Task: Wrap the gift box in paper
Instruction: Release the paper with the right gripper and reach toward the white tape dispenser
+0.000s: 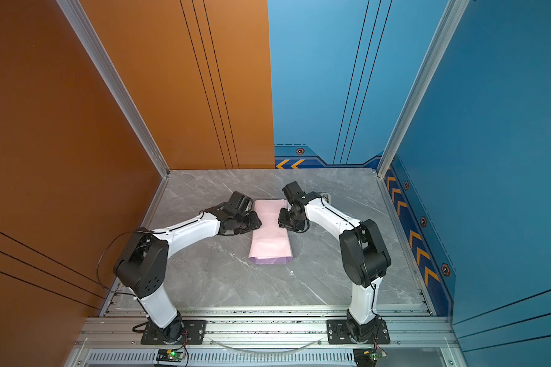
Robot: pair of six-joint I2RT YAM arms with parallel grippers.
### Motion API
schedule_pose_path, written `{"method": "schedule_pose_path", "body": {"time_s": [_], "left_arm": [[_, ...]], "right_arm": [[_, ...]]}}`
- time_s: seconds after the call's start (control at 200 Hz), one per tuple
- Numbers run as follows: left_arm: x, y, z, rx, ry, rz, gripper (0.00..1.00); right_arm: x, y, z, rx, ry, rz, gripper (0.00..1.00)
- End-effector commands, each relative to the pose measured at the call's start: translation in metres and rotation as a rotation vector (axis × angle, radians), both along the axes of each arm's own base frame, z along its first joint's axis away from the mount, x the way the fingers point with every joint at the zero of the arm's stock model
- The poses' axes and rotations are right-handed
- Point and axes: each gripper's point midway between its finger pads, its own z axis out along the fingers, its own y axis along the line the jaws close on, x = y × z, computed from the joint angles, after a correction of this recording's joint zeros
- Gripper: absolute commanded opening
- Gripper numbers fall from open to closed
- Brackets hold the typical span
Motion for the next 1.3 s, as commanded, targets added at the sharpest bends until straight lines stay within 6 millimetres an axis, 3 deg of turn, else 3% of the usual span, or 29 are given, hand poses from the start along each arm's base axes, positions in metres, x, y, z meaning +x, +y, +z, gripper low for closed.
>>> {"method": "schedule_pose_path", "body": {"time_s": [0.0, 0.11, 0.23, 0.396, 0.601, 0.746, 0.836, 0.946, 1.111, 1.297], "left_arm": [[0.009, 0.009, 0.053, 0.017, -0.116, -0.01, 0.4], [0.011, -0.01, 0.075, -0.071, -0.171, -0.071, 0.31], [0.013, -0.041, 0.077, -0.18, -0.182, -0.156, 0.19], [0.016, -0.072, 0.054, -0.221, -0.152, -0.227, 0.14], [0.012, -0.069, 0.007, -0.168, -0.08, -0.223, 0.12], [0.003, -0.058, -0.022, -0.12, -0.032, -0.205, 0.12], [-0.002, -0.051, -0.032, -0.097, -0.019, -0.198, 0.12], [-0.006, -0.048, -0.04, -0.09, -0.01, -0.2, 0.12], [-0.009, -0.045, -0.043, -0.096, -0.001, -0.202, 0.12], [-0.011, -0.041, -0.052, -0.105, 0.026, -0.187, 0.13]], "right_arm": [[-0.006, -0.011, -0.009, -0.045, 0.025, -0.029, 0.34], [-0.004, -0.01, -0.009, -0.039, 0.02, -0.032, 0.33], [-0.003, -0.01, -0.007, -0.032, 0.014, -0.035, 0.32], [-0.001, -0.011, -0.006, -0.029, 0.008, -0.041, 0.3], [0.002, -0.009, -0.003, -0.011, 0.001, -0.041, 0.28], [0.011, -0.014, 0.015, 0.0, -0.055, -0.041, 0.45], [0.022, -0.032, 0.036, 0.01, -0.127, -0.048, 0.57], [0.043, -0.067, 0.054, 0.069, -0.213, -0.05, 0.58], [0.081, -0.131, 0.056, 0.135, -0.296, -0.077, 0.57], [0.114, -0.171, 0.045, 0.225, -0.352, -0.089, 0.53]]}}
